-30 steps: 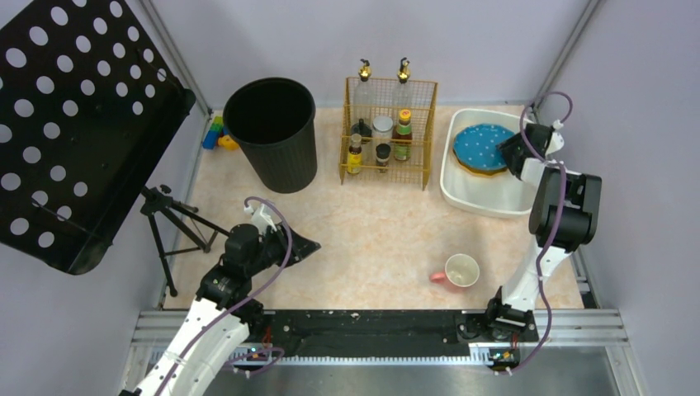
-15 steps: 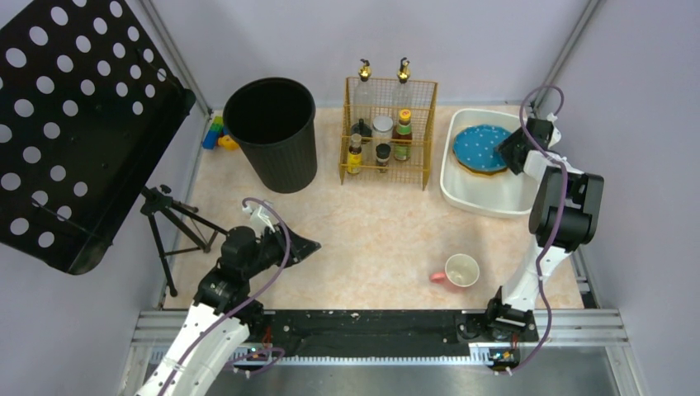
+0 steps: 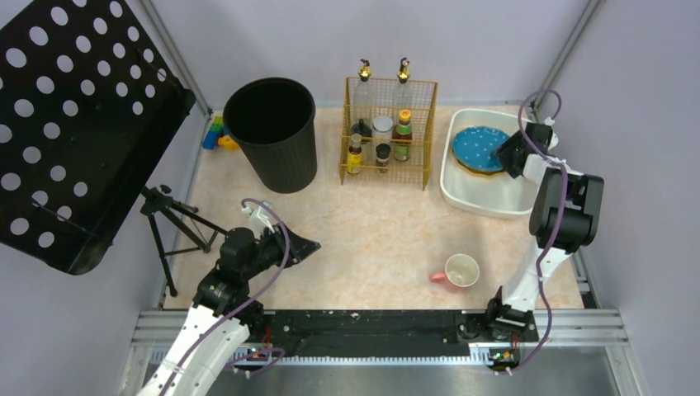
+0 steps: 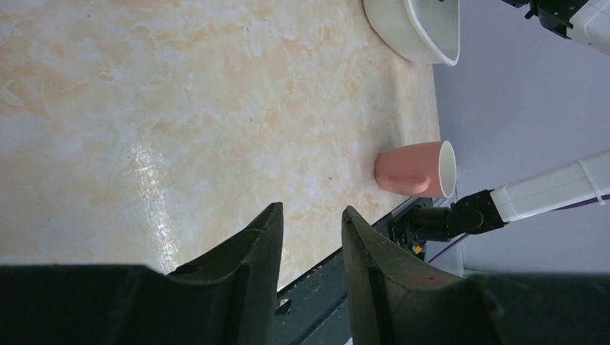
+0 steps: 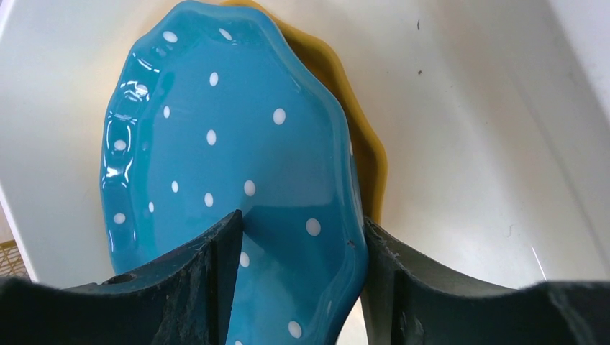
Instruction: Clear the kitchen counter
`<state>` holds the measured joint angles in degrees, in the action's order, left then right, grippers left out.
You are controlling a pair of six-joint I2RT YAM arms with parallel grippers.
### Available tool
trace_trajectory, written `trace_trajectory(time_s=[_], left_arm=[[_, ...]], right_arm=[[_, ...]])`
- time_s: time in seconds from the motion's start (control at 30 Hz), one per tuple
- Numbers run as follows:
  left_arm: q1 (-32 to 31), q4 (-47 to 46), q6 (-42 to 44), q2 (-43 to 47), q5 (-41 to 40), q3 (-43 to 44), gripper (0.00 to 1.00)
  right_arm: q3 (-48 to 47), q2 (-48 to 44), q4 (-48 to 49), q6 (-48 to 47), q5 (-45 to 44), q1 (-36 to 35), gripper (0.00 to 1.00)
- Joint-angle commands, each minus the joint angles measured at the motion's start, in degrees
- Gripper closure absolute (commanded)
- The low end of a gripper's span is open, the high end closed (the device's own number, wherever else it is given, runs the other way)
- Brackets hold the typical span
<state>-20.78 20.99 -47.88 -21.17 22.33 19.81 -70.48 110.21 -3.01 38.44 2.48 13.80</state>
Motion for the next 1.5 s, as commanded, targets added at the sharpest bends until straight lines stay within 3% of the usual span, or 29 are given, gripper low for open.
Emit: trace_trajectory(time_s=[0.0,1.07,1.47], left_arm=[[0.2,-2.6,0.3,-0.4,1.1,-0.1,0.59],[0.2,-1.5,0.7,-0.1,2.8,1.8,0.59],[0.2,-0.1,1.2,0.4,1.8,1.8,0.59]], right_arm=[[1.1,-4.9,1.5,-1.6,3.0,-0.5,0.44],[9.1,-13.9,0.5,-0.2,4.2,0.5,0.44],[7.0,-10.2,2.1,0.9,3.7,1.5,0.44]])
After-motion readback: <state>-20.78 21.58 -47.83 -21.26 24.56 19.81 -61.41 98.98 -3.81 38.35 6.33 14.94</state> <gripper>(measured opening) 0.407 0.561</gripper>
